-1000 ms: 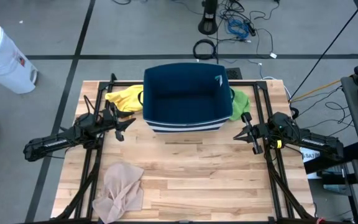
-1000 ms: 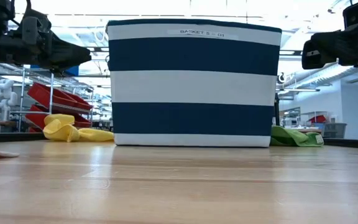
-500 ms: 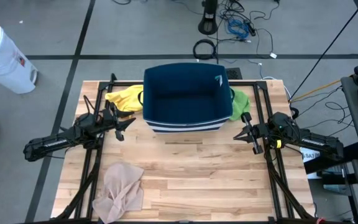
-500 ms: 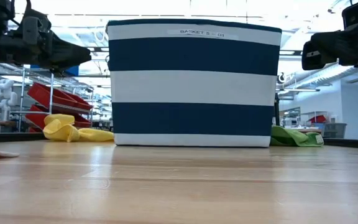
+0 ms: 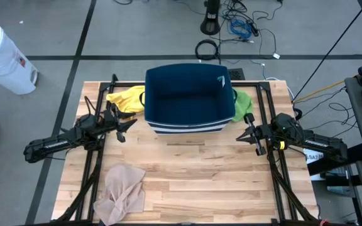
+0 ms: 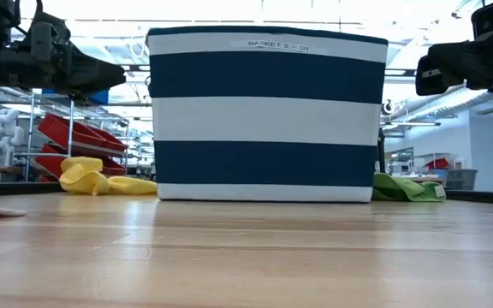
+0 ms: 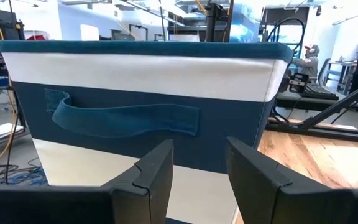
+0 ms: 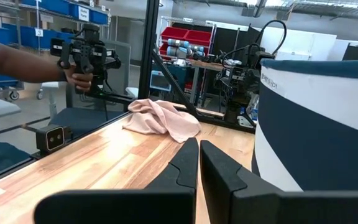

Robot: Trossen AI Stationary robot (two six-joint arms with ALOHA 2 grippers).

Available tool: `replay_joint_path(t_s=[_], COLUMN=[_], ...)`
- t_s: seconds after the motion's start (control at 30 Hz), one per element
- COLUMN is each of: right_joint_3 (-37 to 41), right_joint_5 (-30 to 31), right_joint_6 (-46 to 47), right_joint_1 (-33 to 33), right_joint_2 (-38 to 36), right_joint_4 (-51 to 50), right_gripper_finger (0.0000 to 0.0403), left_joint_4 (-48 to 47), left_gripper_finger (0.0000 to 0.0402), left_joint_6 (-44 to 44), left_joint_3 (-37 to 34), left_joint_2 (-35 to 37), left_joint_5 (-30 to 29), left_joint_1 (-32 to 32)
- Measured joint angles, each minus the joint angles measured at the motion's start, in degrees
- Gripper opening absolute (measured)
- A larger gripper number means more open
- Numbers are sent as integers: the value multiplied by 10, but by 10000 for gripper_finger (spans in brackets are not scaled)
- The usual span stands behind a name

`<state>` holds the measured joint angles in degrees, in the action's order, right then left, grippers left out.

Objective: Fold towel
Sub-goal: Fold the brown towel

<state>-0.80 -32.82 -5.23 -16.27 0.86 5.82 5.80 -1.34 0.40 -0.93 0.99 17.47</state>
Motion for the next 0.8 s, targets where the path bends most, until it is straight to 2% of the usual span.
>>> replay_joint_path(t_s=[0.13, 0.2, 0.4, 0.47, 0.57, 0.67, 0.8], right_joint_3=[0, 0, 0, 0, 0, 0, 0], right_joint_5=[0, 0, 15, 26, 28, 28, 29], right_joint_6=[0, 0, -2, -1, -1, -2, -4], right_joint_1=[0, 0, 0, 0, 0, 0, 0], right_joint_2=[0, 0, 0, 0, 0, 0, 0], right_joint_4=[0, 0, 0, -1, -5, -5, -5], right_gripper_finger=[6, 6, 6, 6, 6, 6, 6], left_joint_4=[12, 50, 287, 375, 458, 451, 381], left_gripper_finger=[153, 153, 153, 153, 153, 154, 153], left_joint_6=[1, 3, -1, -1, -1, -1, 0], left_joint_3=[0, 0, 0, 5, 39, 98, 196], left_joint_2=[0, 0, 0, 0, 0, -4, -37], left_joint_5=[-3, -4, -1, 11, 43, 78, 114], left_joint_1=[0, 0, 0, 0, 0, 0, 0])
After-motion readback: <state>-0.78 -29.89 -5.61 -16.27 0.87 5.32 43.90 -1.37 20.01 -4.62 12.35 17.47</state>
